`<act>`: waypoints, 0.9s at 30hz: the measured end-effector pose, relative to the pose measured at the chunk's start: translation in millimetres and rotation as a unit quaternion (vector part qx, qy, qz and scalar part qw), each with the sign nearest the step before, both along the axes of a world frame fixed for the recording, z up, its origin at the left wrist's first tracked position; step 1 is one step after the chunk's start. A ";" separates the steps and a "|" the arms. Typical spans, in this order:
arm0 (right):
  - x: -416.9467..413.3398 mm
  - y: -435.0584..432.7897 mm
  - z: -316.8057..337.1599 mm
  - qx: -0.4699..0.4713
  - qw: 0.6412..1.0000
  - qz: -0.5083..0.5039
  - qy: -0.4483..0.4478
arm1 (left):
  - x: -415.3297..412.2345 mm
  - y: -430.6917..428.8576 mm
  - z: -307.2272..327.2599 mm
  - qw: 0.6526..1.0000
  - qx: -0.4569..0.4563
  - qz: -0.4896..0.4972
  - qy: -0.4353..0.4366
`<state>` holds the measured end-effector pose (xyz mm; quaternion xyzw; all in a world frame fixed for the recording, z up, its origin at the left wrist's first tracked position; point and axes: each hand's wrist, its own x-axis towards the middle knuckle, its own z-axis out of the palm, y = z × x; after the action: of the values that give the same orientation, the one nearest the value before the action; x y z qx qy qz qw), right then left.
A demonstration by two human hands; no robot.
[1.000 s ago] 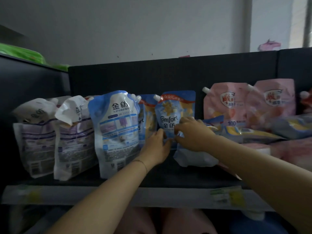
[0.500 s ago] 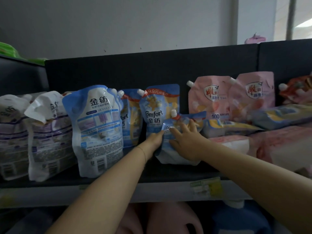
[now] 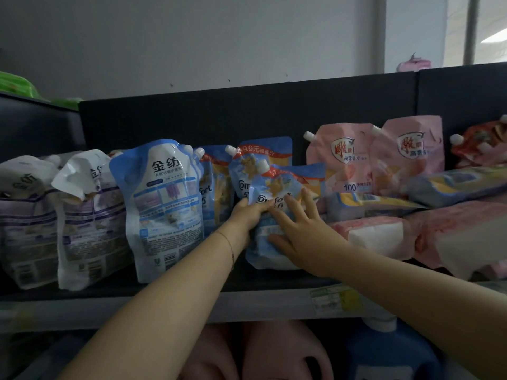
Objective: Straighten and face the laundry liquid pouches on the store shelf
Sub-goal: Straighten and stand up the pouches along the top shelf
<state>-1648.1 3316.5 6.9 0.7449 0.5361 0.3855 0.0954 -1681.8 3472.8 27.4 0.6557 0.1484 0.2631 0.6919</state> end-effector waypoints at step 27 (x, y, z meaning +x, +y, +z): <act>-23.6 63.8 11.0 0.092 0.984 -0.067 0.134 | -90.1 15.5 -10.7 0.649 0.721 0.226 -0.086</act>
<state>-1671.7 3380.4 17.9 0.8296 0.4552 0.3228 -0.0205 -1771.9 3488.3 16.6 0.8686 -0.0045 0.4905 -0.0707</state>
